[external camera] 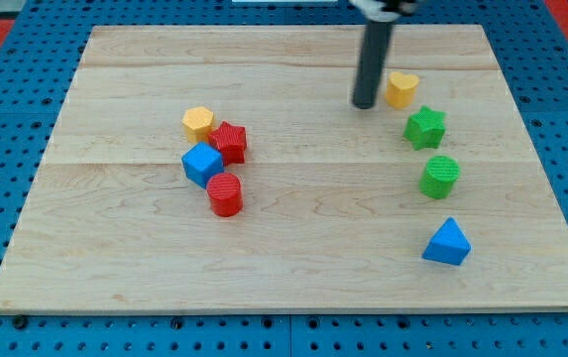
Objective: Push the yellow hexagon to yellow heart
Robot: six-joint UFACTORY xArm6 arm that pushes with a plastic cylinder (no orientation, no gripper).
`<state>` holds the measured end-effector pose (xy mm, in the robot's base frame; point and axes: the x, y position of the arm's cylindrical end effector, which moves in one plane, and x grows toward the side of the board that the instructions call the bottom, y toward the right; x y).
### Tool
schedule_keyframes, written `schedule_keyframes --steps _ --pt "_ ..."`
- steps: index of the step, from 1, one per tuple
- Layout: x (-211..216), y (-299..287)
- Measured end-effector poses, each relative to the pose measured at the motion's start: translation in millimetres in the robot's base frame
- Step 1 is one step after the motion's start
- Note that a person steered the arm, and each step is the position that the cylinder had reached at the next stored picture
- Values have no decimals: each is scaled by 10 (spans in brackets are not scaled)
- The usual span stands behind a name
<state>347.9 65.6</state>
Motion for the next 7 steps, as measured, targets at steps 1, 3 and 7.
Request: schedule_keyframes --steps 1,3,7 --pt "0 -1207" --pt "707 -2513" --pt "334 -2212"
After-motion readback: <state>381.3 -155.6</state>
